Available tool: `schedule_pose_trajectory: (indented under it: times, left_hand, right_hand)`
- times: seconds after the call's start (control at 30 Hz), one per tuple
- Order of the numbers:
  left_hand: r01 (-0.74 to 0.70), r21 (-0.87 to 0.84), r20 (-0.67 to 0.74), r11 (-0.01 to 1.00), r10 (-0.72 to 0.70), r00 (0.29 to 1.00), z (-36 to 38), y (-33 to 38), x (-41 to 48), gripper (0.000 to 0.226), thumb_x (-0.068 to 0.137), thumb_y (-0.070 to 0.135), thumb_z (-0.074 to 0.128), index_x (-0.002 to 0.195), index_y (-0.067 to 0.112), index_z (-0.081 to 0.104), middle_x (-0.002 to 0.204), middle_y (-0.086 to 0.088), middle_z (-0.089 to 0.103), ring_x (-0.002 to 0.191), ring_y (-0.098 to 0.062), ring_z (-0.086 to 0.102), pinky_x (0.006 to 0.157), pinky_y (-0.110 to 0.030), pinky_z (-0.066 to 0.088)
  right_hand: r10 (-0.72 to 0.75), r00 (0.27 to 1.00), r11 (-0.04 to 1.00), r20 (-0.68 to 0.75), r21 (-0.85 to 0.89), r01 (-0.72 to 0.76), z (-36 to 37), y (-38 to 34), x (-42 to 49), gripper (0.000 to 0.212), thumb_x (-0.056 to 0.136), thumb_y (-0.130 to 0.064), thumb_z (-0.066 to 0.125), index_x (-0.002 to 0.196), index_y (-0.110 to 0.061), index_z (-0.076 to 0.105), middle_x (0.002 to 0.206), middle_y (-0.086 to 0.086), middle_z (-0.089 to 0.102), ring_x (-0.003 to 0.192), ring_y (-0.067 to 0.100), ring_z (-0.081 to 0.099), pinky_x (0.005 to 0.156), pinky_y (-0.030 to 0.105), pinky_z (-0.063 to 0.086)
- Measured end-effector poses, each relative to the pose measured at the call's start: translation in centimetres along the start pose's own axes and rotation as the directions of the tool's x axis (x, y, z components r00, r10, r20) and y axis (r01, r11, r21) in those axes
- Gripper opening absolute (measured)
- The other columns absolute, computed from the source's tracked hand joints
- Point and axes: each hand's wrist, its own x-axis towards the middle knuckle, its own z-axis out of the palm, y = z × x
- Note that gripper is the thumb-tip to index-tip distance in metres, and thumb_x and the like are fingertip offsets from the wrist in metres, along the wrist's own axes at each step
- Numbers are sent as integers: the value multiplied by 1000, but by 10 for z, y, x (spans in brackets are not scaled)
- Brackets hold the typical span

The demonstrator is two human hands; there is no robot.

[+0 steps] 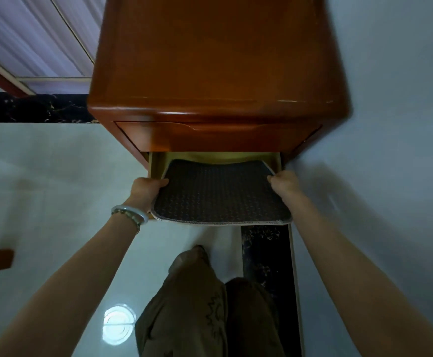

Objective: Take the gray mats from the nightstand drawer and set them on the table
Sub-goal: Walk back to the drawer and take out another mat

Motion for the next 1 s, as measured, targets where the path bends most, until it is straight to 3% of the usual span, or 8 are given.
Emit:
schedule_pose_trajectory:
  times: [0.1, 0.27, 0.47, 0.6, 0.77, 0.87, 0.93, 1.0]
  left_hand:
    - [24, -7, -31, 1000, -24, 999, -31, 8, -64, 29, 84, 29, 71, 101, 6, 66, 95, -8, 64, 85, -25, 59, 75, -34, 44]
    - [1, -93, -57, 996, -6, 998, -76, 19, -172, 19, 82, 26, 74, 69, 14, 65, 77, -3, 65, 70, -19, 61, 74, -35, 48]
    - [-47, -188, -35, 981, 41, 999, -135, 22, -300, 12, 84, 23, 72, 75, 15, 68, 89, -13, 66, 73, -26, 60, 76, -38, 50]
    - [-85, -278, -60, 957, 71, 996, -173, 18, -382, 14, 85, 24, 70, 88, 11, 68, 98, -14, 67, 89, -30, 62, 85, -41, 51]
    - [-146, -391, -143, 909, 97, 985, -214, 5, -479, 14, 88, 20, 67, 76, 13, 67, 69, -5, 67, 71, -25, 59, 57, -25, 49]
    - [-166, -461, -158, 872, 103, 982, -238, -7, -524, 13, 90, 19, 64, 78, 13, 67, 80, -8, 66, 66, -18, 64, 61, -25, 52]
    - [-178, -509, -176, 842, 100, 979, -253, -17, -546, 12, 89, 20, 64, 80, 13, 67, 85, -8, 65, 73, -20, 63, 66, -27, 54]
    - [-200, -541, -209, 817, 100, 973, -269, -28, -564, 11, 89, 22, 65, 80, 14, 67, 85, -5, 66, 75, -18, 62, 59, -23, 55]
  right_hand:
    - [1, 1000, 1000, 13, 1, -1, -38, -4, -61, 34, 93, -29, 53, 111, -2, 63, 101, 16, 63, 94, 30, 61, 73, 33, 45]
    - [-46, 999, 998, 0, -32, 46, -101, -14, -168, 24, 94, -26, 49, 83, -6, 57, 79, 12, 57, 72, 27, 56, 59, 29, 38]
    - [-139, 990, 990, -37, -25, 138, -174, -28, -299, 18, 96, -25, 43, 98, -7, 47, 91, 11, 51, 80, 27, 50, 67, 33, 34]
    - [-208, 977, 977, -46, 35, 209, -207, -29, -380, 24, 98, -24, 40, 112, -5, 46, 96, 7, 49, 84, 23, 48, 71, 33, 34]
    - [-283, 958, 950, -51, 123, 287, -231, -26, -460, 17, 99, -26, 41, 109, -13, 45, 94, 1, 49, 80, 15, 47, 75, 31, 35]
    - [-373, 924, 911, -81, 159, 381, -238, -30, -495, 8, 98, -26, 42, 101, -19, 44, 90, -2, 51, 72, 5, 45, 72, 29, 35]
    - [-431, 897, 882, -98, 164, 442, -240, -36, -517, 6, 98, -25, 43, 99, -19, 45, 91, 0, 53, 72, 5, 47, 71, 29, 35]
    - [-485, 868, 855, -108, 147, 497, -240, -43, -538, 7, 98, -24, 44, 99, -18, 46, 91, 1, 53, 75, 11, 49, 71, 29, 35]
